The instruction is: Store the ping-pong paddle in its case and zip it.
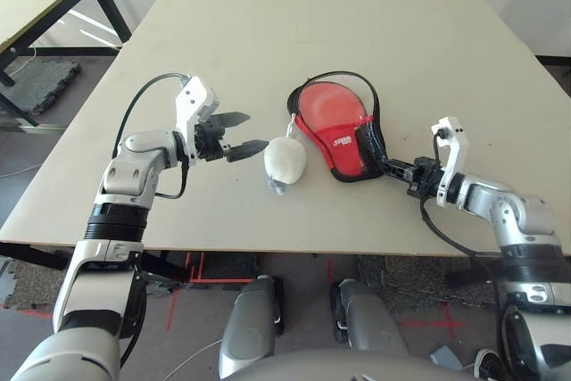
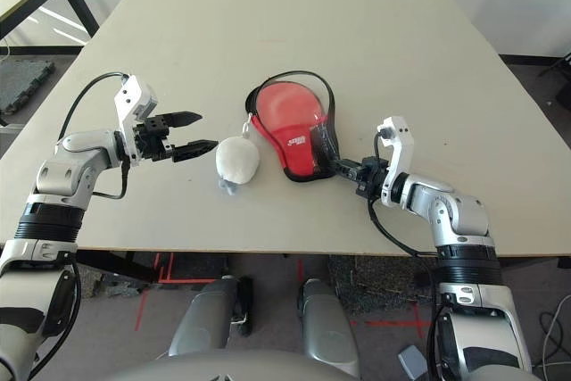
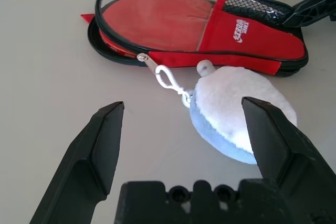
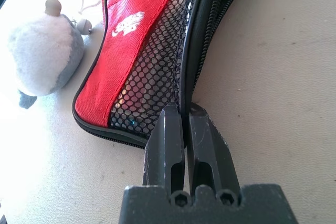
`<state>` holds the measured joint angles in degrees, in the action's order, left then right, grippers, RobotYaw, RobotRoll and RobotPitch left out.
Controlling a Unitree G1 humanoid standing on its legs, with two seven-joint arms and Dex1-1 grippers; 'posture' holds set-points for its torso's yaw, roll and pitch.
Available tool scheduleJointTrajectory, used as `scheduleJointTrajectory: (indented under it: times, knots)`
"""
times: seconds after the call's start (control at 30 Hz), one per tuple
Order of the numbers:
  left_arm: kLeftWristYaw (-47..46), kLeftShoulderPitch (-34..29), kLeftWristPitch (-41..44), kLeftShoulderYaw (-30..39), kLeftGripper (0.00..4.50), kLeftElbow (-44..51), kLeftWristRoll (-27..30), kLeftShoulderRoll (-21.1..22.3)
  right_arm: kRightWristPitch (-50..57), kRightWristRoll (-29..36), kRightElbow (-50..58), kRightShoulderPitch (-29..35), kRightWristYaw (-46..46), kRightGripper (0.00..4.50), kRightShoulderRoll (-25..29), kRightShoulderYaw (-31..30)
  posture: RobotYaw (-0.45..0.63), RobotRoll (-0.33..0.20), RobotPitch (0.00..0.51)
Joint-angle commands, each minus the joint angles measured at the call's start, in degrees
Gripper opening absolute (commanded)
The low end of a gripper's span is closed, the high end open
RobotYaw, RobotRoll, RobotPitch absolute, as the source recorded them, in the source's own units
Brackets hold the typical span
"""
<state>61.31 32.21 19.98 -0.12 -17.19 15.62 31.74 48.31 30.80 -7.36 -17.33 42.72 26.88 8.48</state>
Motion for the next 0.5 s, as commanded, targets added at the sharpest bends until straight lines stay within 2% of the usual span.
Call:
scheduleJointTrajectory:
  times: [0.03, 0.33, 0.5]
  knots:
    - [-0.1, -0.1, -0.3, -0.4, 4.5, -1.2, -0.1, 0.0, 2.7, 0.8, 0.0, 2.8, -0.2, 0.01, -0.2, -0.6, 0.14, 0.0, 0.122]
    - [0.0, 0.3, -1.1, -0.6, 4.5, -2.5, -0.4, 0.0, 7.1, 4.9, 6.0, 6.6, 1.4, 0.01, 2.9, 1.5, 0.12, 0.0, 0.123]
    - [0.1, 0.9, -1.9, -0.9, 4.5, -3.8, -0.6, -0.3, 10.3, 8.7, 11.1, 11.1, 2.7, 0.01, 6.6, 4.2, 0.1, 0.0, 0.125]
